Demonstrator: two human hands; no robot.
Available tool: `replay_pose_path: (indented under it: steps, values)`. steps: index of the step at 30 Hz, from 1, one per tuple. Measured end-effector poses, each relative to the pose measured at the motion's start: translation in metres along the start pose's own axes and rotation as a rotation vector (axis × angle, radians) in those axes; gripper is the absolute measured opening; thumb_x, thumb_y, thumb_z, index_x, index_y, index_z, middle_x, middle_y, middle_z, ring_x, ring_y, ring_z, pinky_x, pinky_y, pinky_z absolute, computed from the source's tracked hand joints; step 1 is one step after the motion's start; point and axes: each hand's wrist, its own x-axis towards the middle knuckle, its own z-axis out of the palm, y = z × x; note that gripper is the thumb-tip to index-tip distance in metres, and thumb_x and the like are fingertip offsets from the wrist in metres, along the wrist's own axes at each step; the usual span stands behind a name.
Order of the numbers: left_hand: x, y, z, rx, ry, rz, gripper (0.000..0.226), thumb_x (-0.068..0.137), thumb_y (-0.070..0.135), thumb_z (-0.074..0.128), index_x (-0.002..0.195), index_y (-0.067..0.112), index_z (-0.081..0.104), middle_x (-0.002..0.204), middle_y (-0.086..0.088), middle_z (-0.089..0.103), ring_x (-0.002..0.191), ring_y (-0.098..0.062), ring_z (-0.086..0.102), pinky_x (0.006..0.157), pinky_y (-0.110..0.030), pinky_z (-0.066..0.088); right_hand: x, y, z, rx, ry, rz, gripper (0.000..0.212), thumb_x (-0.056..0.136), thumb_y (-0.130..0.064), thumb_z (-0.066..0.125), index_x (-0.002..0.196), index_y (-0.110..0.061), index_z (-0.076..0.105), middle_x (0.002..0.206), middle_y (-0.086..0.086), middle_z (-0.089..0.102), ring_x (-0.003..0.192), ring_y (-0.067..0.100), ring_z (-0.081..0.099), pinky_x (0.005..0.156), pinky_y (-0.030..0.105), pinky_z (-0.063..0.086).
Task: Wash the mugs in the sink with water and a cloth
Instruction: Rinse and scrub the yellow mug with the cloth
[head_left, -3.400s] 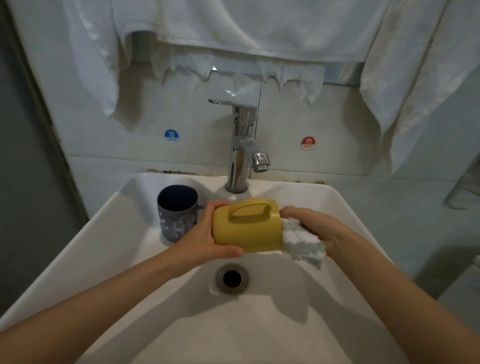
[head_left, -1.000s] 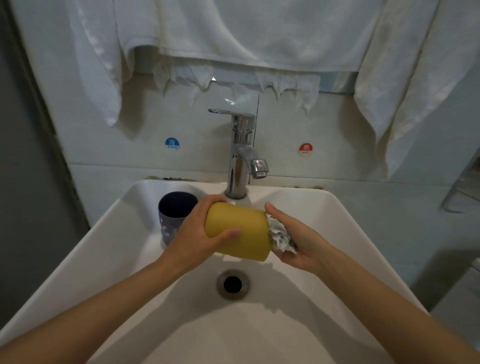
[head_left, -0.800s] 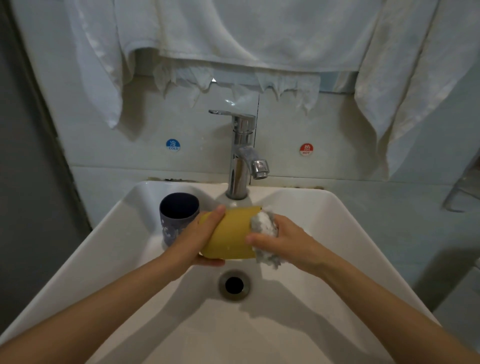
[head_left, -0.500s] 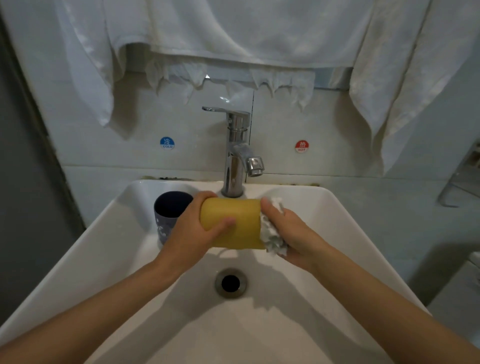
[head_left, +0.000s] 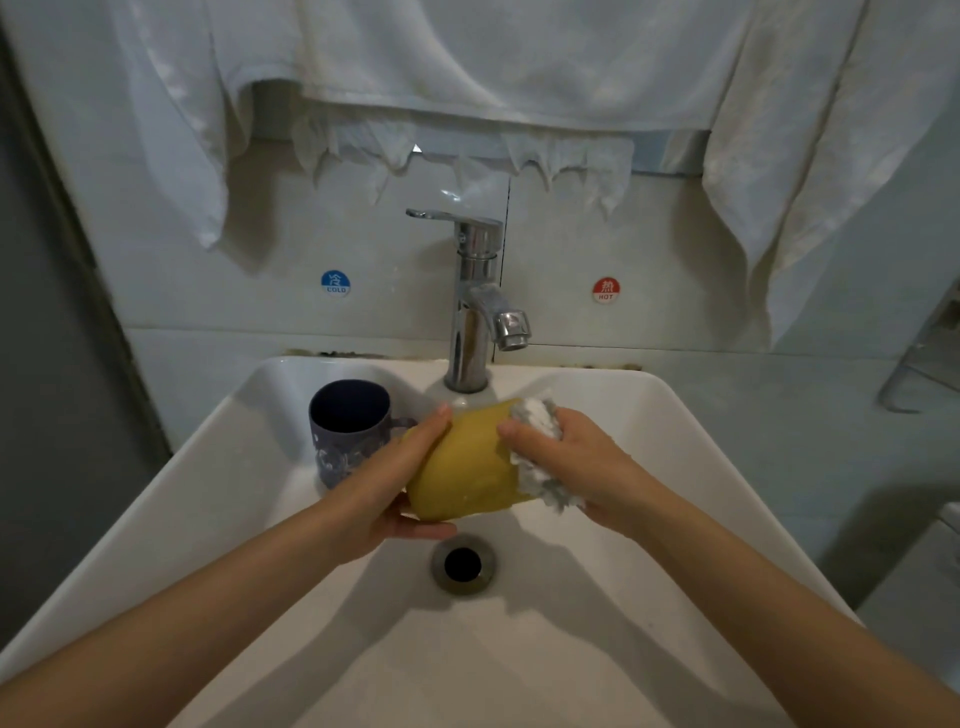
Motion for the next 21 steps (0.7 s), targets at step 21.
replay_pose_path:
  steps: [21]
  values:
    - [0.0, -0.01, 0.004, -0.248, -0.118, -0.23, 0.055, 0.078, 0.058, 0.052, 0.113, 0.017, 0.062, 0.107, -0.019, 0.068, 0.087, -0.033, 0.07, 0.062, -0.042, 0.06, 0.005, 0.034, 0.035, -1.148, 0.31, -0.873, 0.06, 0.08, -0.053, 0.042, 0.13, -0.019, 0.038, 0.133, 0.008, 0.05, 0.12, 0.022, 0.037, 0.093, 0.039, 0.047]
